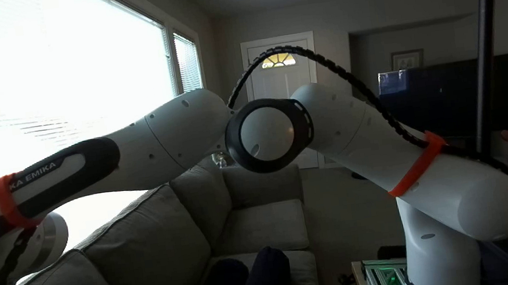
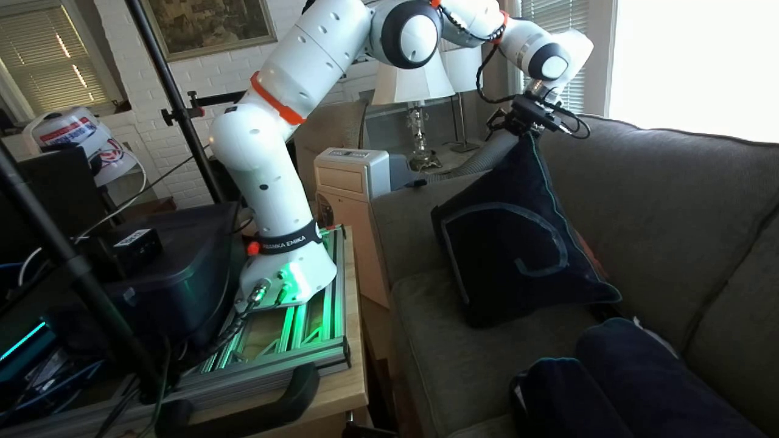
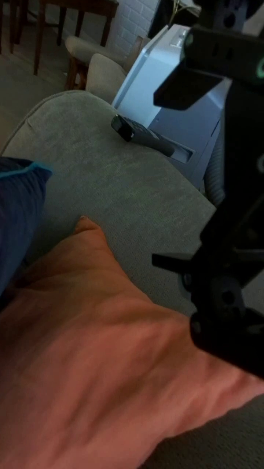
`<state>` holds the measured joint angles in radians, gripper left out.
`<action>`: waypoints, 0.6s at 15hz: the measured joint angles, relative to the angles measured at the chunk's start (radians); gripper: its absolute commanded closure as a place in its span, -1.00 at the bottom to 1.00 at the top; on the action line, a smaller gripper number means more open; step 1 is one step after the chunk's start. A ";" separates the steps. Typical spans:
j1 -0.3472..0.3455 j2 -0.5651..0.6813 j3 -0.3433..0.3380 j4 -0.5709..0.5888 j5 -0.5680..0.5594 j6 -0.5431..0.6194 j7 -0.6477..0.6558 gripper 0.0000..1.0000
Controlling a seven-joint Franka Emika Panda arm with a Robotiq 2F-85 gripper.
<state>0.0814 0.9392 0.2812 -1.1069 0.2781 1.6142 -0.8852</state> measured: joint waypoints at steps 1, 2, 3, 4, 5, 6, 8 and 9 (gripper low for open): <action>0.002 0.000 -0.002 0.000 0.000 0.024 0.006 -0.99; 0.003 0.000 -0.004 0.000 -0.001 0.047 0.015 -1.00; 0.004 0.000 -0.004 0.001 -0.001 0.068 0.023 -1.00; 0.005 -0.001 -0.004 0.001 -0.001 0.089 0.030 -1.00; 0.005 -0.003 -0.004 0.003 -0.001 0.109 0.038 -1.00; 0.004 -0.006 -0.004 0.006 -0.001 0.128 0.043 -1.00; 0.003 -0.013 -0.004 0.016 -0.001 0.166 0.053 -1.00; 0.002 -0.017 -0.004 0.023 -0.001 0.179 0.057 -1.00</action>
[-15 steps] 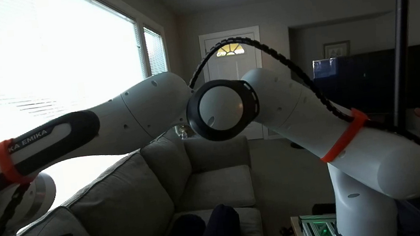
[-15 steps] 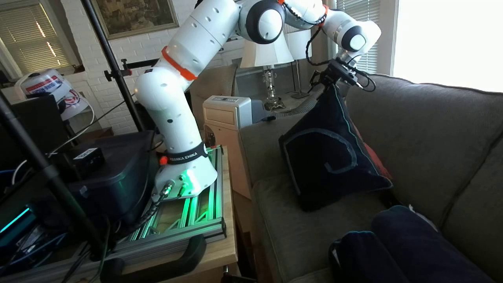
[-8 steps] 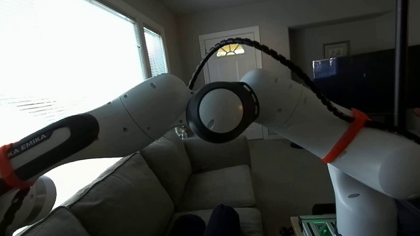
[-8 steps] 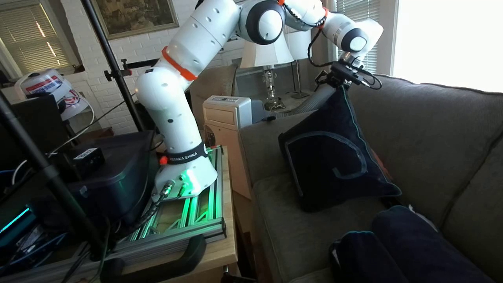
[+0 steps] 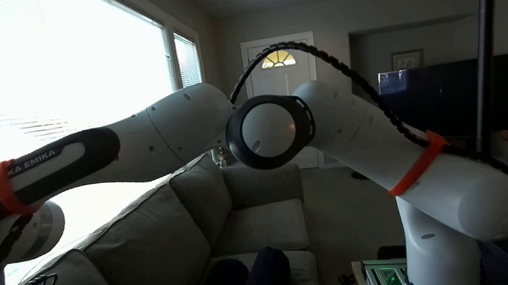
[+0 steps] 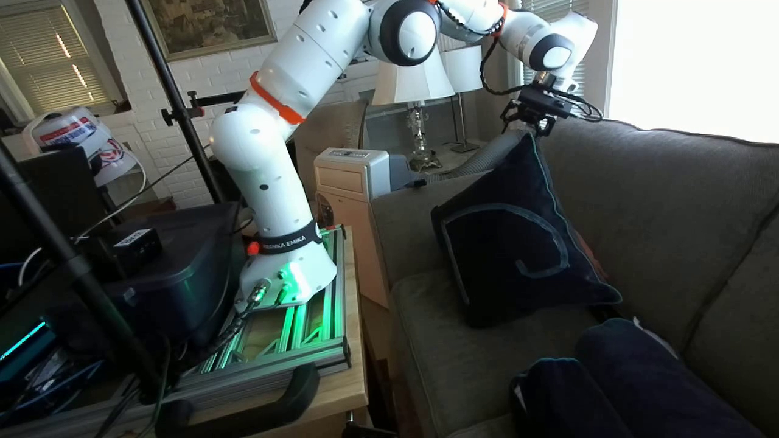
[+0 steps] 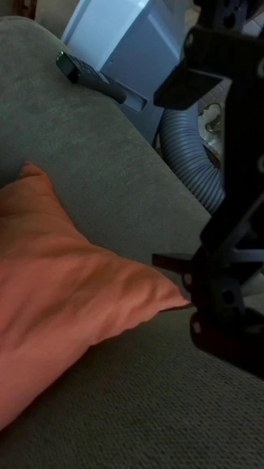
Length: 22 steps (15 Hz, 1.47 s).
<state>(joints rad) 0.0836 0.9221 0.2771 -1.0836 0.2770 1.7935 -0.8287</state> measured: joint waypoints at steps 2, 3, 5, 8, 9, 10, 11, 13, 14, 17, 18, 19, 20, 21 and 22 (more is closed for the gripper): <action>-0.001 -0.008 -0.002 0.016 -0.001 0.031 0.013 -1.00; -0.001 -0.013 -0.006 0.022 -0.004 0.042 0.025 -1.00; 0.003 -0.020 -0.025 0.033 -0.019 0.063 0.076 -1.00; 0.012 -0.029 -0.063 0.036 -0.053 0.136 0.172 -1.00; 0.016 -0.031 -0.075 0.036 -0.072 0.162 0.210 -1.00; 0.021 -0.032 -0.087 0.036 -0.092 0.183 0.255 -1.00; 0.028 -0.035 -0.099 0.035 -0.116 0.196 0.302 -1.00; 0.042 -0.040 -0.125 0.034 -0.161 0.219 0.398 -1.00; 0.050 -0.043 -0.139 0.034 -0.183 0.223 0.448 -1.00; 0.072 -0.053 -0.188 0.029 -0.247 0.222 0.590 -1.00; 0.077 -0.056 -0.206 0.025 -0.267 0.220 0.633 -1.00; 0.080 -0.058 -0.224 0.021 -0.283 0.217 0.675 -1.00; 0.079 -0.063 -0.241 0.013 -0.296 0.207 0.714 -1.00; 0.077 -0.070 -0.259 0.003 -0.304 0.187 0.746 -1.00; 0.072 -0.079 -0.274 -0.006 -0.308 0.157 0.774 -1.00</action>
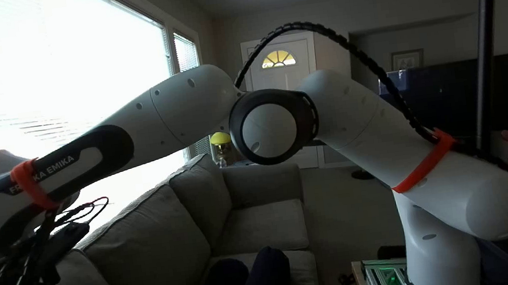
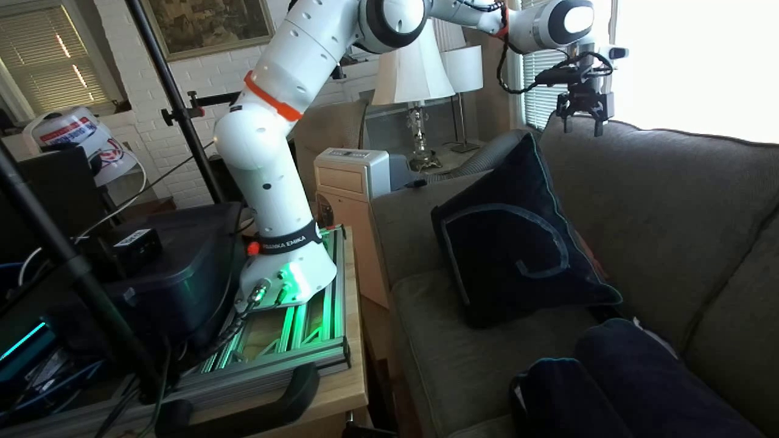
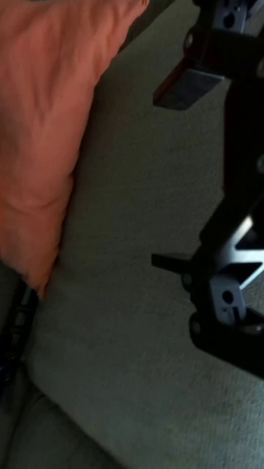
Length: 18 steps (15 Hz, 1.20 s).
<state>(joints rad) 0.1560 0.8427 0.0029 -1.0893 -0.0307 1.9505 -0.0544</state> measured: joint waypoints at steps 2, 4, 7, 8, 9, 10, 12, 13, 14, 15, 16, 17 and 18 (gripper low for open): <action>-0.013 -0.025 -0.023 -0.017 -0.002 -0.082 0.047 -1.00; -0.031 -0.052 -0.031 -0.025 -0.001 -0.182 0.079 -1.00; -0.060 -0.098 -0.031 -0.043 0.001 -0.275 0.091 -1.00; -0.069 -0.112 -0.031 -0.051 0.001 -0.291 0.092 -1.00; -0.076 -0.126 -0.031 -0.060 0.001 -0.302 0.094 -1.00; -0.082 -0.140 -0.031 -0.073 0.001 -0.307 0.094 -1.00; -0.092 -0.163 -0.031 -0.099 0.001 -0.310 0.093 -1.00; -0.096 -0.173 -0.030 -0.113 0.001 -0.310 0.092 -1.00; -0.100 -0.183 -0.030 -0.129 0.001 -0.310 0.091 -1.00; -0.101 -0.185 -0.030 -0.130 0.001 -0.310 0.091 -1.00; -0.102 -0.185 -0.030 -0.128 0.001 -0.310 0.091 -1.00; -0.101 -0.185 -0.030 -0.128 0.001 -0.310 0.091 -1.00; -0.101 -0.185 -0.028 -0.128 0.001 -0.310 0.091 -1.00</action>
